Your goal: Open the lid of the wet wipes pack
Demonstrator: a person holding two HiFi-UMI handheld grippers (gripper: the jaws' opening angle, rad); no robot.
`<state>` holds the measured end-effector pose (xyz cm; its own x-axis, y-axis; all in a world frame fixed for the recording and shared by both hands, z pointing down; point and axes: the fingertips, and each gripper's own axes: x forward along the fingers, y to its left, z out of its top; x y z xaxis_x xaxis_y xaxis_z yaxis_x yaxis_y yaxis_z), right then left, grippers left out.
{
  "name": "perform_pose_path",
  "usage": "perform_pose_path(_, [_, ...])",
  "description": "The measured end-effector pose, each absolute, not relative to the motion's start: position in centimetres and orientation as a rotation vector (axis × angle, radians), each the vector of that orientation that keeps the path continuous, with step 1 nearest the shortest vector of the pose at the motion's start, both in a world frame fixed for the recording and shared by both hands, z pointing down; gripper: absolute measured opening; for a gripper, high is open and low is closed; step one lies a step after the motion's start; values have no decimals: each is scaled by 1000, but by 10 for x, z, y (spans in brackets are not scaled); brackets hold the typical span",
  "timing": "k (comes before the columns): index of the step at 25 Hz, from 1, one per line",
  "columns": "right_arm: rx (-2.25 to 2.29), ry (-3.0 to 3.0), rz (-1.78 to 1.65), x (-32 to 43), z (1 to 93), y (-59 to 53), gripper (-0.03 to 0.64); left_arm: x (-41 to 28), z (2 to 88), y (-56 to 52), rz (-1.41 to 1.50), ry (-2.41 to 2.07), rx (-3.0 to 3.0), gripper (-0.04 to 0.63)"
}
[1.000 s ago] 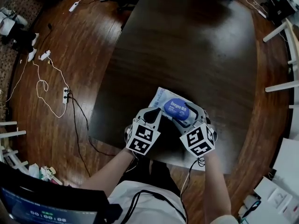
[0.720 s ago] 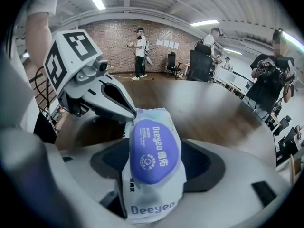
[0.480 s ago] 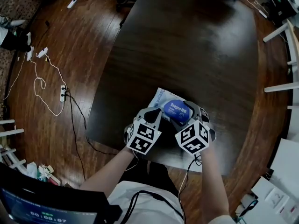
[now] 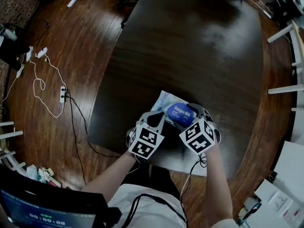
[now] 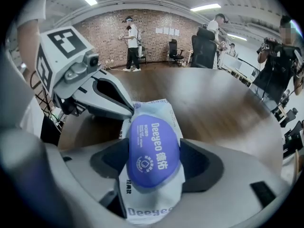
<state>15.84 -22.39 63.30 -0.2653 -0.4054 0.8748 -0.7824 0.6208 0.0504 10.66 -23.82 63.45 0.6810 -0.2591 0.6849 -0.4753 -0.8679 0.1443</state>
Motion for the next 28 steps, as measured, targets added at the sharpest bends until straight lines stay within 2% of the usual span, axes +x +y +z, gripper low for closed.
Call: perform_pose_path(28, [778,-2111,904,162,631,-230,334,107,637,-241,967,-572,2604,2])
